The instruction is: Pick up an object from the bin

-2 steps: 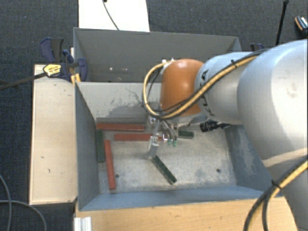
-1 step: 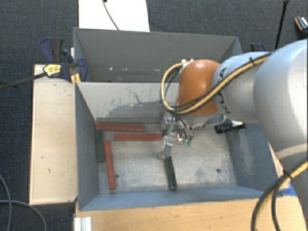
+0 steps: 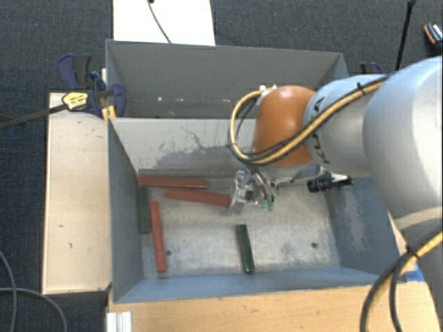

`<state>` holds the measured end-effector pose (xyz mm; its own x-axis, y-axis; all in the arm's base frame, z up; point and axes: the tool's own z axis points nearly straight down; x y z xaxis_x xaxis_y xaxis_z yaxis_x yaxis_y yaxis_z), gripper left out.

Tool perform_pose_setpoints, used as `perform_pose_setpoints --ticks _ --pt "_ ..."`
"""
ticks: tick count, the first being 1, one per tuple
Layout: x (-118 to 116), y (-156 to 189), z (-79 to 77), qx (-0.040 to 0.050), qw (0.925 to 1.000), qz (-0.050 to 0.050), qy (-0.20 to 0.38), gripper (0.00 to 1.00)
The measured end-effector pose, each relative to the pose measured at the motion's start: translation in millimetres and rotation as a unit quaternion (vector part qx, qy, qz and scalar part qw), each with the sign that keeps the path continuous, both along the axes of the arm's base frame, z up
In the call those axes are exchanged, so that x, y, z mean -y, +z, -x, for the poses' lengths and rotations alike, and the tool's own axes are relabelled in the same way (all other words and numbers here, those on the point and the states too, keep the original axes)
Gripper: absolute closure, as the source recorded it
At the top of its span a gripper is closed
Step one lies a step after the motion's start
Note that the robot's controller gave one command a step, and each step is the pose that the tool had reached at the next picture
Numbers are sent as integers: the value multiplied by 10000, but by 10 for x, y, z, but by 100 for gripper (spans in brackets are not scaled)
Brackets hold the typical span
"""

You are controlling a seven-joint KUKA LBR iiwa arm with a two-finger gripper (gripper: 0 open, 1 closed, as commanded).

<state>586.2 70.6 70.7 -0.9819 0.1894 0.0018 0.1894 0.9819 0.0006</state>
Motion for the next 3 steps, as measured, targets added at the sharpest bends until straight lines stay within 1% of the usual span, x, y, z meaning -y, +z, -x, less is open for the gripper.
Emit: perform_pose_setpoints --ticks 3 --pt "0 -1 1 0 10000 -2 -38 100"
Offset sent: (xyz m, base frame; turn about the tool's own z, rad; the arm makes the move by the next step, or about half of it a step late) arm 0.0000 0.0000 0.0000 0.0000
